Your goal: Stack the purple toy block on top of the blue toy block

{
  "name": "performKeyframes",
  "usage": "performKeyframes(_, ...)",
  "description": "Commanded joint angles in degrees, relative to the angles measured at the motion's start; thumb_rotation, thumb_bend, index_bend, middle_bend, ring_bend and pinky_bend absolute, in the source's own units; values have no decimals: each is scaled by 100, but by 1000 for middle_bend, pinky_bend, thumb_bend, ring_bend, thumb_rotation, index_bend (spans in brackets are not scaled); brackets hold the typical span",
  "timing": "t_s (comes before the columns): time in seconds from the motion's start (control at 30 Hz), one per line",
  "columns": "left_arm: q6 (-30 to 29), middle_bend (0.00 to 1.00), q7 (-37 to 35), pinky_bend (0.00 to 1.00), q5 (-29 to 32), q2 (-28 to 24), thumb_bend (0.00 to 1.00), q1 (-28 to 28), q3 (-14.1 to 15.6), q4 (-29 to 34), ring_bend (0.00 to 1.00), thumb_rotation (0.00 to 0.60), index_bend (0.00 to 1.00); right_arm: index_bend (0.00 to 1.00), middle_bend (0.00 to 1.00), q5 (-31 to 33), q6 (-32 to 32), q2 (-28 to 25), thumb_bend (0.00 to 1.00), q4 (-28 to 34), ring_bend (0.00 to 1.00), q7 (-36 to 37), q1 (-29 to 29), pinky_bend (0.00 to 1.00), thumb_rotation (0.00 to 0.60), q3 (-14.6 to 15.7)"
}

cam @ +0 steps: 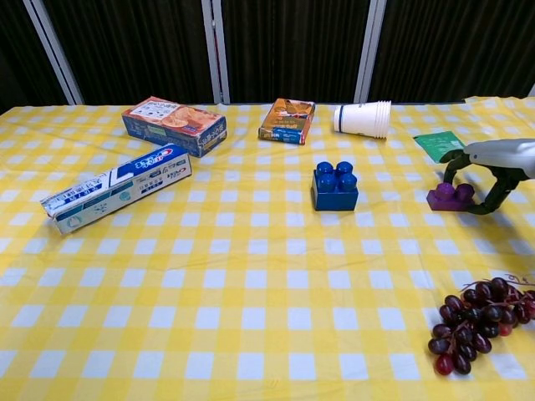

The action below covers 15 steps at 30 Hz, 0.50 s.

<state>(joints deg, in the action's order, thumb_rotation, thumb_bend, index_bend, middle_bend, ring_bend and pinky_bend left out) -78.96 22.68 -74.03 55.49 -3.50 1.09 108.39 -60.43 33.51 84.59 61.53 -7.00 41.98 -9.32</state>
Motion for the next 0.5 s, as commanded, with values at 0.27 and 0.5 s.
performKeyframes(0.27,26,0,77,42,33,41,0,-37,8,6,0,600,70,414,1,-73,18,53,426,-69,11,87,52,0,600,27)
performKeyframes(0.5,98,0,149,42,109,95,0,-91,1,-18,0,600,70,416,1,-100,14,105,426,-133,11,135,80,0,600,50)
